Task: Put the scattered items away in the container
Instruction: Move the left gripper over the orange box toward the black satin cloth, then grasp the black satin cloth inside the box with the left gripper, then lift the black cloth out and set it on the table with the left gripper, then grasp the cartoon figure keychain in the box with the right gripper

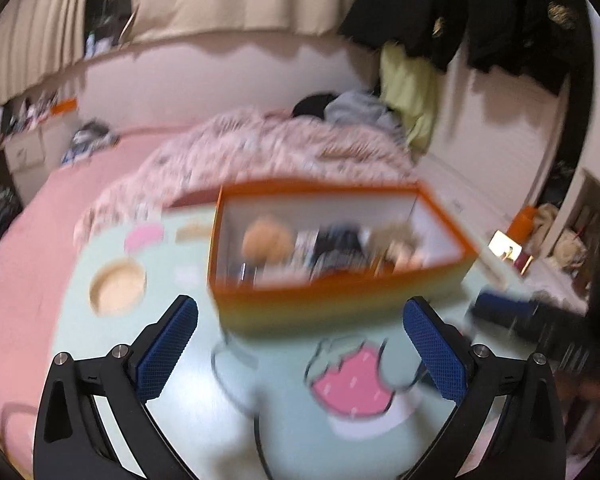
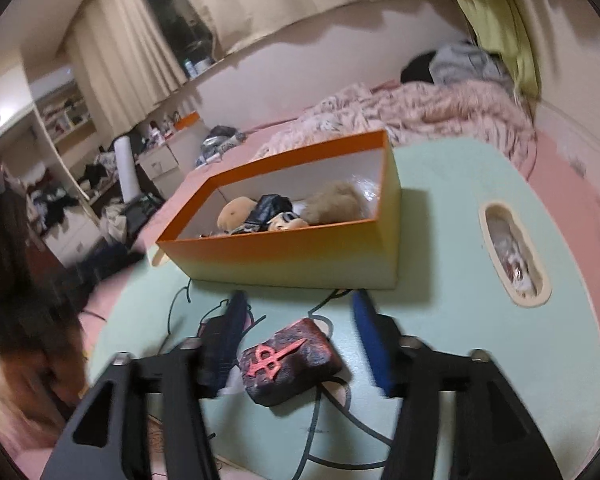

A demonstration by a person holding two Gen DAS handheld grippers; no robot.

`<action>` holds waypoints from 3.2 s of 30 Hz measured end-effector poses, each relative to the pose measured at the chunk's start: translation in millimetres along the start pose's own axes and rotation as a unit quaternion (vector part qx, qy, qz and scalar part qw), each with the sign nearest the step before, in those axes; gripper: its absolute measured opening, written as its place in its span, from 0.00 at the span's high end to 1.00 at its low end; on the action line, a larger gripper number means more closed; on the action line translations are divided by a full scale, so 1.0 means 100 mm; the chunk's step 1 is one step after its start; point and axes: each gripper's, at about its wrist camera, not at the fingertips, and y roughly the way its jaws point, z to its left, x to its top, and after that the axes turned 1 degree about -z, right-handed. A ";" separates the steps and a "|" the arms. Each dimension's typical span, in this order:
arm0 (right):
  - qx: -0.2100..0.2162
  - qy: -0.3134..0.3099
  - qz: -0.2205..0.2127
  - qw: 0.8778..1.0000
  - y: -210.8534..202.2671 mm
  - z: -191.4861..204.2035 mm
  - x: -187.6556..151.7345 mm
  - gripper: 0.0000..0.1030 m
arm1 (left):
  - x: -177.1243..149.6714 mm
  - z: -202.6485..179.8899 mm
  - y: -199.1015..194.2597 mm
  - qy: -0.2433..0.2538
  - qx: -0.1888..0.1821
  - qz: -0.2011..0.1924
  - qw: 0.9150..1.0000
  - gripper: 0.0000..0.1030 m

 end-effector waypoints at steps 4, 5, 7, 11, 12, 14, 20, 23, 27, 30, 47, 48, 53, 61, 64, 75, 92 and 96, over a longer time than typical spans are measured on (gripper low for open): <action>-0.013 -0.006 0.003 1.000 0.02 0.00 -0.04 0.26 | 0.50 0.01 0.31 -0.016 -0.038 0.036 0.998 0.01; -0.001 0.004 0.010 1.000 0.05 -0.03 -0.05 0.26 | 0.55 0.00 0.41 -0.019 -0.040 0.047 0.998 0.01; 0.014 0.020 0.020 1.000 0.07 -0.09 -0.08 0.26 | 0.64 -0.06 0.65 -0.015 -0.031 0.069 0.997 0.01; 0.008 0.023 0.021 0.999 0.05 -0.03 -0.13 0.32 | 0.64 -0.13 1.14 -0.009 -0.026 0.138 0.990 0.19; 0.007 0.022 0.020 1.000 0.05 -0.03 -0.13 0.33 | 0.62 -0.14 1.25 -0.010 -0.030 0.161 0.987 0.20; 0.006 0.018 0.020 1.000 0.05 -0.02 -0.13 0.36 | 0.54 -0.16 1.41 -0.011 -0.022 0.191 0.981 0.28; 0.008 0.015 0.032 0.999 0.08 0.01 -0.16 0.58 | 0.36 -0.22 1.58 0.023 0.005 0.214 0.977 0.60; 0.007 0.016 0.031 0.999 0.08 0.00 -0.17 0.58 | 0.42 -0.22 1.43 0.023 -0.016 0.193 0.981 0.73; 0.006 0.017 0.028 0.999 0.06 -0.01 -0.17 0.58 | 0.63 -0.10 0.98 -0.005 -0.034 0.120 0.992 0.76; 0.006 0.017 0.029 0.999 0.07 -0.01 -0.17 0.58 | 0.74 -0.01 0.55 -0.028 -0.062 0.072 0.995 0.76; -0.002 0.017 0.034 0.999 0.09 0.00 -0.16 0.58 | -0.44 -0.09 0.41 -0.071 -0.087 0.084 0.990 0.59; -0.002 0.017 0.034 0.999 0.09 0.00 -0.16 0.58 | -0.47 -0.08 0.41 -0.077 -0.092 0.083 0.989 0.41; -0.002 0.022 0.036 0.999 0.10 0.01 -0.18 0.58 | -0.54 0.01 0.22 -0.100 -0.075 0.037 0.991 0.21; -0.004 -0.026 0.031 0.999 -0.02 0.15 0.09 0.58 | -0.66 0.09 0.23 -0.112 -0.048 0.038 0.992 0.21; 0.009 -0.034 0.063 0.997 0.03 0.21 0.41 0.53 | -0.68 0.06 0.23 -0.102 -0.045 0.040 0.993 0.21; 0.008 0.043 0.271 0.962 1.08 -0.05 1.11 0.53 | -0.69 0.06 0.22 -0.092 -0.045 0.037 0.994 0.21; -0.094 -0.122 0.358 0.921 1.52 0.15 1.01 0.68 | -0.70 0.03 0.23 -0.097 -0.043 0.042 0.993 0.21; -0.068 -0.101 0.342 0.932 1.46 0.08 1.05 0.69 | -0.71 0.05 0.24 -0.102 -0.043 0.043 0.993 0.21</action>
